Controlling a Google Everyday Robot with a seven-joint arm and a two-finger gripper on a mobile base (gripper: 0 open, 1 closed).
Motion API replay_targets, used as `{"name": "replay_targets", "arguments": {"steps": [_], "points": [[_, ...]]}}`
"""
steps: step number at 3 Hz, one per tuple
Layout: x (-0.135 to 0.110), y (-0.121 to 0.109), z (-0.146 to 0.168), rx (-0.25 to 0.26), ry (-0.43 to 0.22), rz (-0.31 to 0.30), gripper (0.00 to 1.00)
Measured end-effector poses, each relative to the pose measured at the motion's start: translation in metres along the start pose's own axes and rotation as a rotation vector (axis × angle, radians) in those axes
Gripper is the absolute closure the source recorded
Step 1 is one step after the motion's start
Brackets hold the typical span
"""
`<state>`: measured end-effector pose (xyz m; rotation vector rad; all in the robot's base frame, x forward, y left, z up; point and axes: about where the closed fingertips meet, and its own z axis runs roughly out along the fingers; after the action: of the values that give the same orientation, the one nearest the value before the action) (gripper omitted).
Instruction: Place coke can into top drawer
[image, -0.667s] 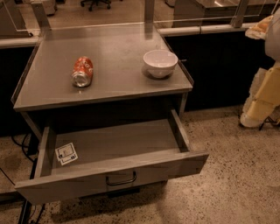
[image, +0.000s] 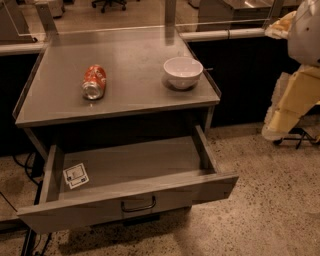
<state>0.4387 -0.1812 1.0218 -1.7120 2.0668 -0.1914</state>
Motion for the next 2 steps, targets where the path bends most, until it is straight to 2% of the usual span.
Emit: {"name": "replay_targets", "arguments": {"steps": [1, 2], "points": [[-0.0313, 0.004, -0.0045, -0.007, -0.05, -0.074, 0.0], [-0.0319, 0.0041, -0.0051, -0.006, -0.051, -0.075, 0.0]]}}
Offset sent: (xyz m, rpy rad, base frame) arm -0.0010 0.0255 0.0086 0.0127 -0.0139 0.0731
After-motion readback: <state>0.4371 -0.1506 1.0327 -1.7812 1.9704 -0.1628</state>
